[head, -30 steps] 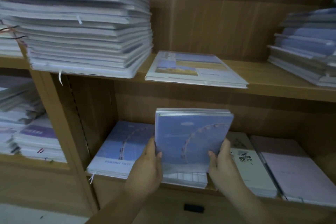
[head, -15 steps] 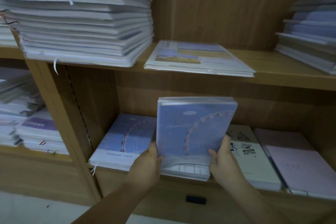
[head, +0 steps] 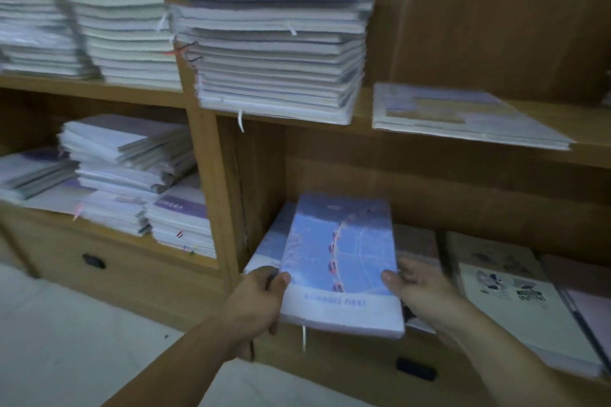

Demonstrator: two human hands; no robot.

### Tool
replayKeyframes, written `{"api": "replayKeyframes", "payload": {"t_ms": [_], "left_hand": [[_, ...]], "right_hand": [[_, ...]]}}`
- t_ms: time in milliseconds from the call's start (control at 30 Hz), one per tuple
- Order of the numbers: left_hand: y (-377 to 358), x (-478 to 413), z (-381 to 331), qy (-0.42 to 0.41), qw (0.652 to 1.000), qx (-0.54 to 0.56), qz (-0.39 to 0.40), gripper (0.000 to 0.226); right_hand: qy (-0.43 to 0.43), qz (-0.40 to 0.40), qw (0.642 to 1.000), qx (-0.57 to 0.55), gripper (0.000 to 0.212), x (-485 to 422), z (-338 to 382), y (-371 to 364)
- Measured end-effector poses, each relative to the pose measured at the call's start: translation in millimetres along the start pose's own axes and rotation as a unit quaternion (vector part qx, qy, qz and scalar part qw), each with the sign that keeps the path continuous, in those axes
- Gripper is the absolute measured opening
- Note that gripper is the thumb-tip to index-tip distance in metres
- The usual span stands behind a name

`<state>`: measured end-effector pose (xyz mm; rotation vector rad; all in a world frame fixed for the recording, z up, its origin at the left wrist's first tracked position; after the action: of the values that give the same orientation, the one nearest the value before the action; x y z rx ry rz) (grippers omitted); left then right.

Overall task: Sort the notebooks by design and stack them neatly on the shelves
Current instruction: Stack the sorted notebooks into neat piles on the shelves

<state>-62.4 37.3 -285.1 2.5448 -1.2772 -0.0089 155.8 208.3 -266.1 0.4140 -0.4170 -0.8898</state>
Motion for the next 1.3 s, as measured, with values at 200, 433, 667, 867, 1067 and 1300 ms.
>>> {"api": "replayKeyframes", "payload": {"t_ms": [200,433,667,867,1067,1300], "left_hand": [[47.1,-31.2,31.6,0.067,0.974,0.198,-0.086,0.020],[64.9,-59.1,39.0,0.036,0.957,0.243,-0.155,0.029],[65.9,-68.0,24.2,-0.072,0.958,0.189,-0.202,0.027],[71.0,-75.1,34.8,-0.056,0.965,0.075,-0.245,0.024],[71.7,-75.1,35.5,-0.065,0.972,-0.071,-0.216,0.023],[89.5,-72.2,65.1,-0.029,0.981,-0.086,-0.173,0.032]], "right_hand": [[-0.015,-0.021,1.000,-0.016,0.009,-40.4,30.0,-41.0],[-0.029,-0.034,0.994,0.100,0.036,-89.3,23.7,-66.2],[0.010,-0.068,0.994,0.087,0.016,-105.0,36.2,-74.4],[0.022,-0.077,0.990,0.115,0.016,-107.3,36.6,-85.4],[-0.028,-0.083,0.987,0.133,0.020,-96.1,30.4,-83.7],[0.022,-0.002,0.961,0.274,0.070,-62.0,52.7,-100.1]]}}
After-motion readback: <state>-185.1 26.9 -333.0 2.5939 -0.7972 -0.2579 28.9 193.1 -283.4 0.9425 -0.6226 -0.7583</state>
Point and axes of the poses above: each hand's wrist, its own x-axis away from the middle knuckle, its own y-axis out of the back of the hand, z = x × y, the point moved 10 cm from there along -x, towards the middle knuckle, and after that the axes turned 9 degrees about x, right-handed, at the moved point
